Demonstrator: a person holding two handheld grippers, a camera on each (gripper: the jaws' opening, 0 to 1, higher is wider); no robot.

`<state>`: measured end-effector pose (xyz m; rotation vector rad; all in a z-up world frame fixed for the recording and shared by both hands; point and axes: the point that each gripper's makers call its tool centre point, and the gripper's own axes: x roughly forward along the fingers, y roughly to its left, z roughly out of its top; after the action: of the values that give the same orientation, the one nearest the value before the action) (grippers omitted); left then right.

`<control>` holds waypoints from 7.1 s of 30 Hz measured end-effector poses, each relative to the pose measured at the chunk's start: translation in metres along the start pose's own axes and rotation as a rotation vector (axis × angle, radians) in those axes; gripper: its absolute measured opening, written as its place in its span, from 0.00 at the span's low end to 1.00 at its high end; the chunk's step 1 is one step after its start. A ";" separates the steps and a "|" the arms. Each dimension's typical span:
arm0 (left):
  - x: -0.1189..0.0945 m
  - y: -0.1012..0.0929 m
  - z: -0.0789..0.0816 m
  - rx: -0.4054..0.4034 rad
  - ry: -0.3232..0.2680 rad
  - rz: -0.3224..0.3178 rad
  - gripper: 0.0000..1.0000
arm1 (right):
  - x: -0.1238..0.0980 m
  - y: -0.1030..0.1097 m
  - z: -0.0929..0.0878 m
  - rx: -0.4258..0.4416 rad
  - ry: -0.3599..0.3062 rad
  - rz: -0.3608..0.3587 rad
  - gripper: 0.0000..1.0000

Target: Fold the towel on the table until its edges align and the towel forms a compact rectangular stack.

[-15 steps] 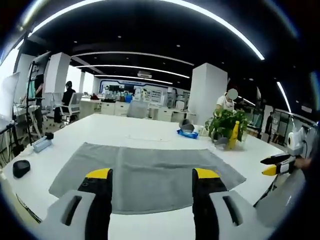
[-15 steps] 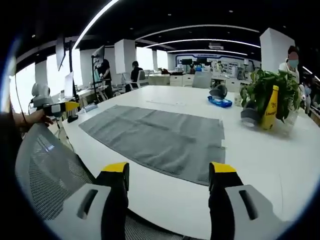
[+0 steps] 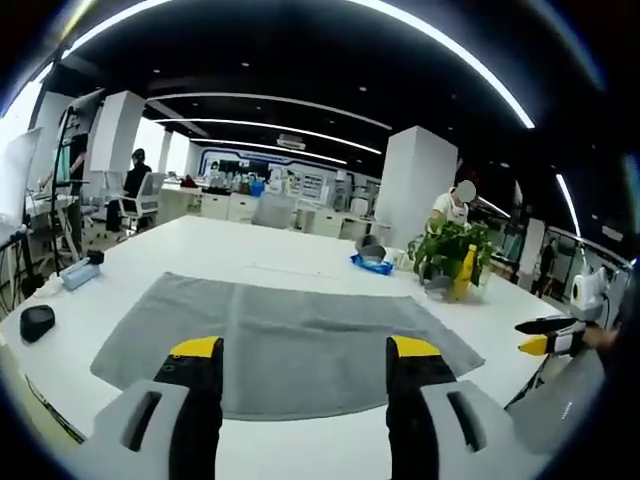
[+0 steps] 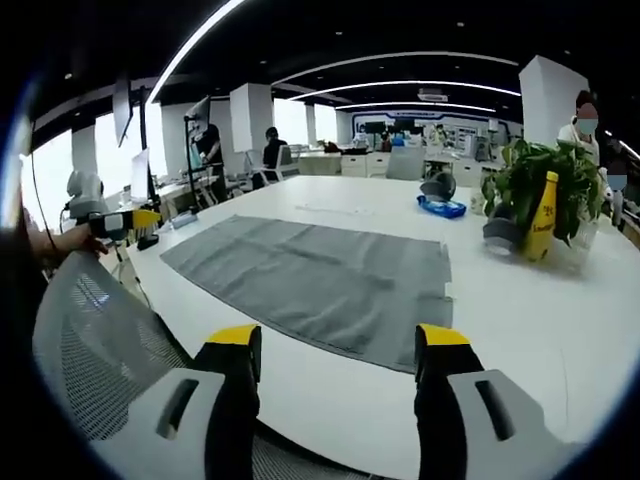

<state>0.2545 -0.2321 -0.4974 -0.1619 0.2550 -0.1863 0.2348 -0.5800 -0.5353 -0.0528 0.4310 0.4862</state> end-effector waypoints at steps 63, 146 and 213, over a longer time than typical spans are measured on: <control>0.103 -0.179 0.048 0.639 -0.031 -0.536 0.81 | 0.025 -0.129 0.033 -0.253 0.198 0.113 0.47; 0.088 -0.307 -0.064 0.663 0.065 -0.843 0.03 | 0.071 -0.068 0.017 0.669 0.160 0.343 0.00; 0.003 -0.446 0.007 0.321 0.025 -1.281 0.03 | 0.095 -0.235 0.153 0.568 -0.275 0.050 0.00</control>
<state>0.1868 -0.6639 -0.4107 0.0194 0.1097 -1.4925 0.4792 -0.7227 -0.4475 0.5685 0.2873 0.3988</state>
